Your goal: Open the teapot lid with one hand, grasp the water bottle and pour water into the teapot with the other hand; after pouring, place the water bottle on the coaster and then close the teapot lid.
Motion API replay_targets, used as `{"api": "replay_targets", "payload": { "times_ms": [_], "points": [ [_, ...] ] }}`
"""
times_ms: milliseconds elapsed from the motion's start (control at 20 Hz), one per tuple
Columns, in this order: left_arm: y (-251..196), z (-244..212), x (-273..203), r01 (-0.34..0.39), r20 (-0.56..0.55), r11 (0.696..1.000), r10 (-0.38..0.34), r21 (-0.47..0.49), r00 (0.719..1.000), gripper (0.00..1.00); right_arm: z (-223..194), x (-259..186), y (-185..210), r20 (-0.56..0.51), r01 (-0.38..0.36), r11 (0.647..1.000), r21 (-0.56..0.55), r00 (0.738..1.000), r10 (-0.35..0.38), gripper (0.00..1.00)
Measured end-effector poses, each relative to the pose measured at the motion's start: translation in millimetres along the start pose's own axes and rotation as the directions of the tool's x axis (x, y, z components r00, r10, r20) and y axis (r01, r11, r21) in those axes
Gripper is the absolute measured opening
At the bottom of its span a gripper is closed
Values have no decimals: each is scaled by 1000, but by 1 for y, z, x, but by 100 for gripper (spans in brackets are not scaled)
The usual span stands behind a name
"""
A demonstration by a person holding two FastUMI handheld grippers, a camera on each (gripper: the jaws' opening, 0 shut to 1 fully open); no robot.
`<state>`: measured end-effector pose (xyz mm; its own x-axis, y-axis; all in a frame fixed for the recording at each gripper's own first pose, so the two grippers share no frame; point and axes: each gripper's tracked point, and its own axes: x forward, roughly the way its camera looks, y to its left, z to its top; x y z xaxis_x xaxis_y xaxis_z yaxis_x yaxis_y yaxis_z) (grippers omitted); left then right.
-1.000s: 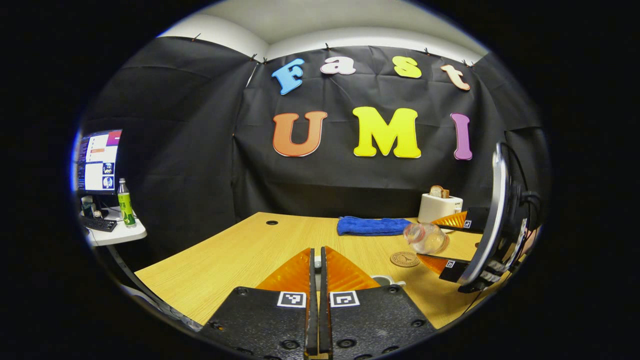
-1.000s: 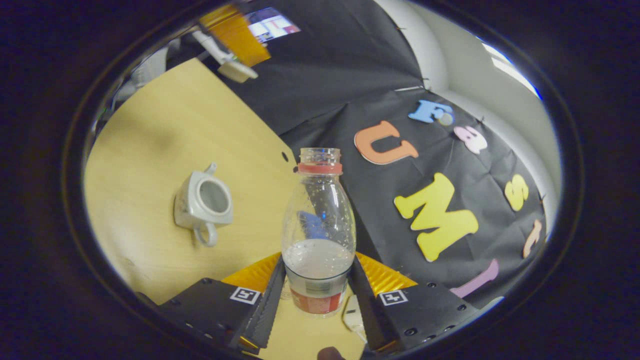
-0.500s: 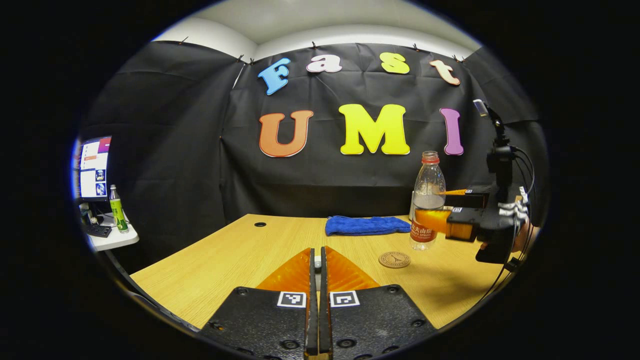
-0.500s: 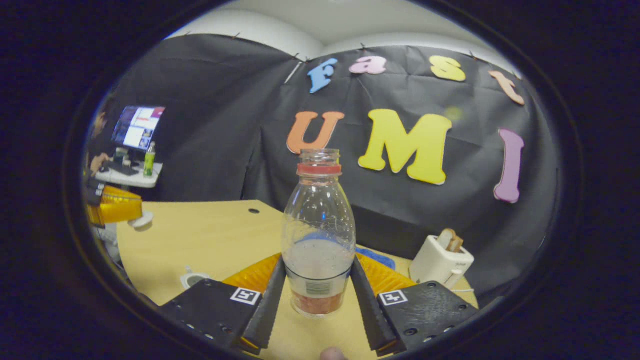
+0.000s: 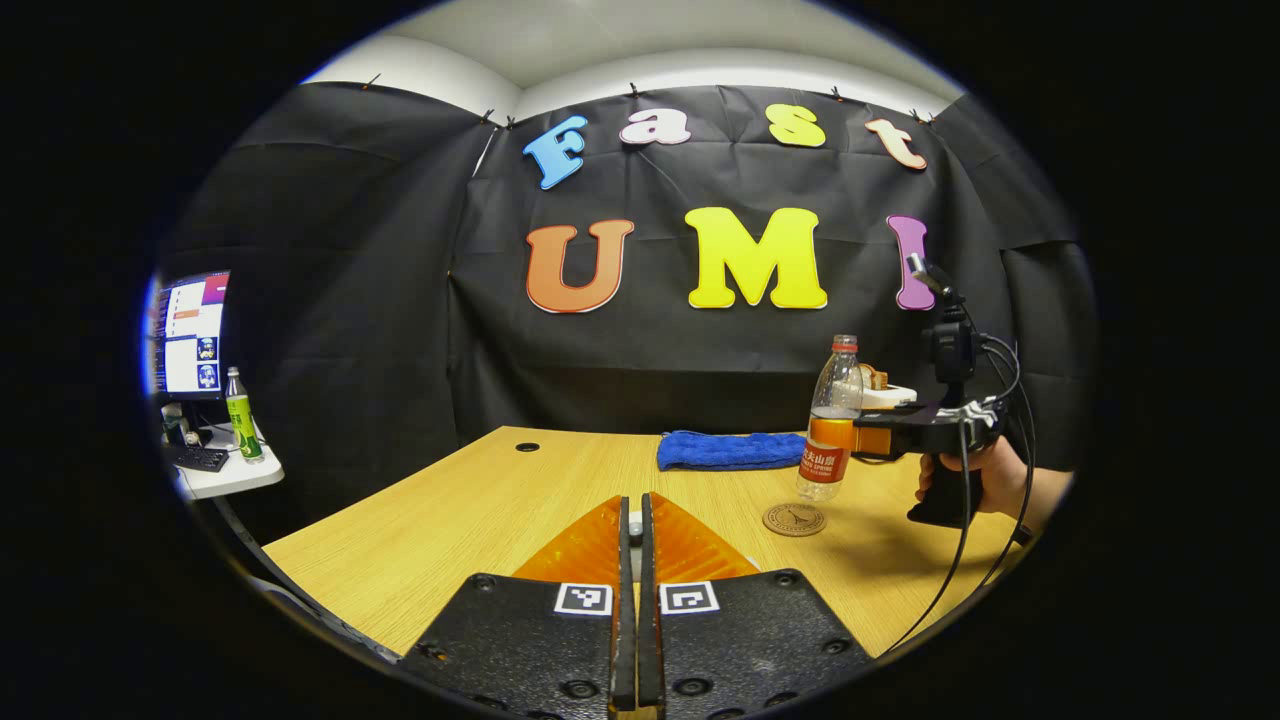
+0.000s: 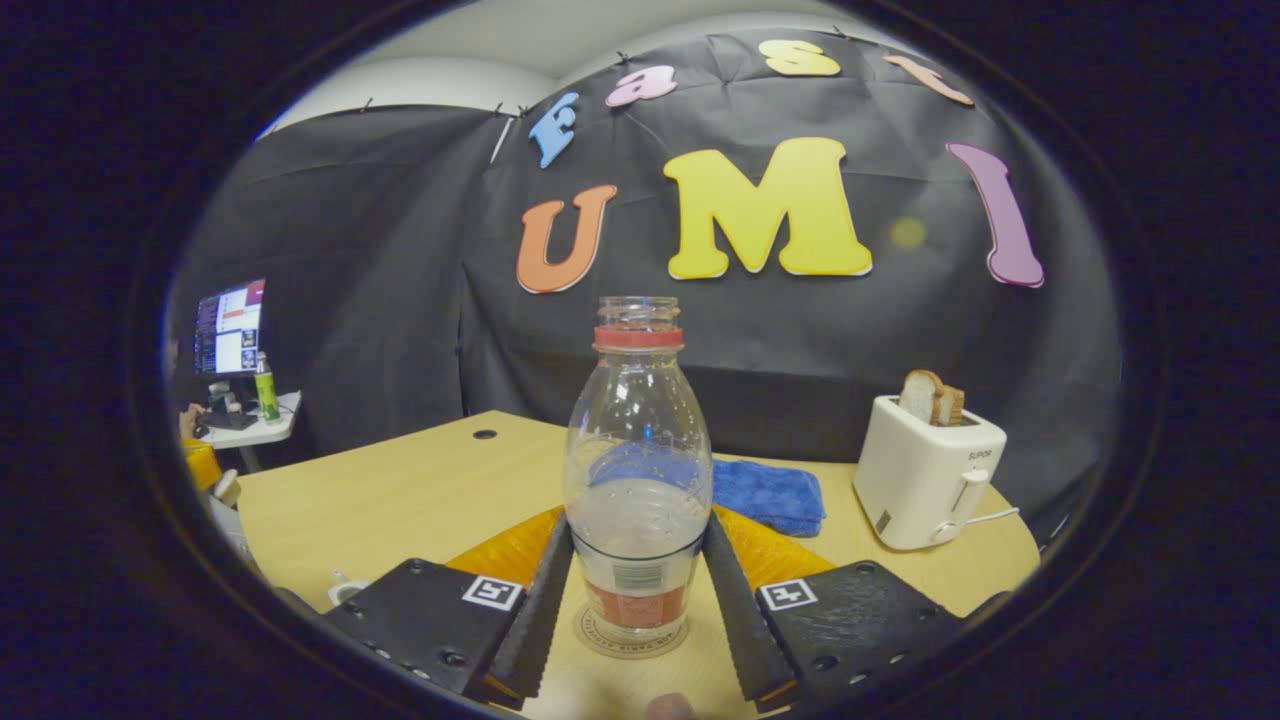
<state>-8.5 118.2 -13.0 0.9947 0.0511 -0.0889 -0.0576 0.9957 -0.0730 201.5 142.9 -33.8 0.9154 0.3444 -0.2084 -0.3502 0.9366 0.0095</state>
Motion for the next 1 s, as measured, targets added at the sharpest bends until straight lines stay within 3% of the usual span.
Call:
{"api": "replay_targets", "payload": {
  "times_ms": [400, 800, 850, 900, 1000],
  "points": [
    [3, -12, -2, -12, -32, 1000, 12, -6, 999, 4, -30, 26, 4, -12, 6, 1000, -21, 1000, -6, 71],
    [5, -14, -5, -20, -28, 1000, 20, -12, 999, 4, -32, 29, 3, -25, 18, 1000, -10, 1000, -18, 76],
    [3, -13, -5, -20, -28, 1000, 20, -11, 999, 4, -31, 29, 3, -24, 18, 1000, -12, 1000, -18, 79],
    [3, -12, -5, -19, -27, 1000, 19, -10, 999, 4, -30, 27, 3, -23, 19, 1000, -15, 1000, -20, 90],
    [1, -11, -5, -17, -26, 1000, 16, -8, 1000, 4, -26, 22, 5, -14, 19, 1000, -17, 1000, -20, 97]
  ]
}}
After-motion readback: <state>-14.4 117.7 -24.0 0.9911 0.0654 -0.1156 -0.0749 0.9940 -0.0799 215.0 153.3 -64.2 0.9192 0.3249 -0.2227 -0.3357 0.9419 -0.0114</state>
